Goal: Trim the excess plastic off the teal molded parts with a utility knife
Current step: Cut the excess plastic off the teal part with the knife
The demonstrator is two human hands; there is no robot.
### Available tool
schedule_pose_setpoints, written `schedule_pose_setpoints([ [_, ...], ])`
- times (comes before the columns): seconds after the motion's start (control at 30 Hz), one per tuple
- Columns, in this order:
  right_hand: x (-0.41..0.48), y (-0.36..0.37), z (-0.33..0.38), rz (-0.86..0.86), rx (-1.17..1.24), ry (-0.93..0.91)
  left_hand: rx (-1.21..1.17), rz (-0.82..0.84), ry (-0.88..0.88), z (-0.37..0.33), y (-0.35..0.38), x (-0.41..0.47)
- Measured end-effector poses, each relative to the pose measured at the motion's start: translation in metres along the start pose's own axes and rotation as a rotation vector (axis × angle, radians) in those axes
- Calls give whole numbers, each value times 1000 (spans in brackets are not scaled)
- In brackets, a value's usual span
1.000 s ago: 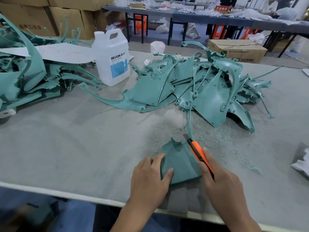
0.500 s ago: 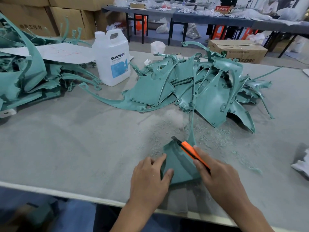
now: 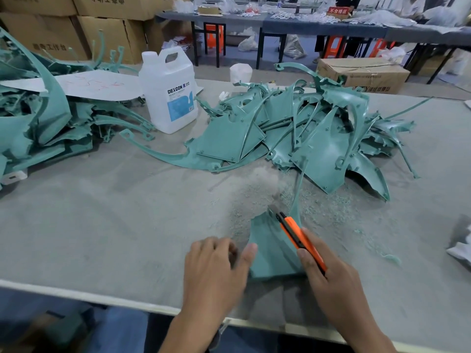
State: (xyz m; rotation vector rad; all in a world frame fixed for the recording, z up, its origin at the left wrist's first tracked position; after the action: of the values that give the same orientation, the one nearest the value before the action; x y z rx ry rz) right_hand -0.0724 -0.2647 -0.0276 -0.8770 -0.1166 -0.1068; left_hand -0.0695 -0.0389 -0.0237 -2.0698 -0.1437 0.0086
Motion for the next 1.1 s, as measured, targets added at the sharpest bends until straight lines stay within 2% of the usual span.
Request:
schedule_pose_setpoints([
  [0.07, 1, 1, -3, -16, 53, 38, -136, 69, 14, -15, 5, -5],
  [0.1, 0, 2, -3, -25, 76, 52, -287, 82, -2, -21, 4, -8],
  [0.23, -1, 3, 0, -65, 149, 71, -1146, 218, -200, -47, 20, -20],
  [0.27, -1, 3, 0, -77, 171, 78, -1233, 188, -248, -53, 26, -21],
  [0.43, -7, -5, 2, -129, 276, 72, -1383, -20, -477, -57, 35, -11],
  [0.53, -13, -21, 0, -202, 310, 52, -1326, -182, -352, -37, -8, -4],
  [0.63, -19, -34, 5, -232, 329, 26, -1013, -430, -132, -16, -68, -7],
  [0.67, -20, -35, 9, -233, 339, 16, -926, -464, -79, -13, -85, -8],
  [0.77, -23, -33, 32, -189, 403, -38, -723, -426, 31, -15, -109, -13],
  [0.97, -27, -31, 91, -67, 471, -192, -698, -324, 114, -22, -101, -18],
  [1.1, -23, -33, 103, -37, 391, -268, -682, -330, 148, -19, -96, -22],
])
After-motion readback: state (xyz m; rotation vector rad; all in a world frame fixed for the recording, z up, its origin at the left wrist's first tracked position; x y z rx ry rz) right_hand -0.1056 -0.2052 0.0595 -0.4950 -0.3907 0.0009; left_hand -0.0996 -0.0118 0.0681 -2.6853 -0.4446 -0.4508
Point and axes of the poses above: each hand's wrist, its own x-axis towards the middle knuckle, its own y-axis out of the palm, z = x × y, the point moved 4 cm from there along x, towards the middle knuckle, and after that the axes turned 4 degrees about -x, right-handed, at the moved point
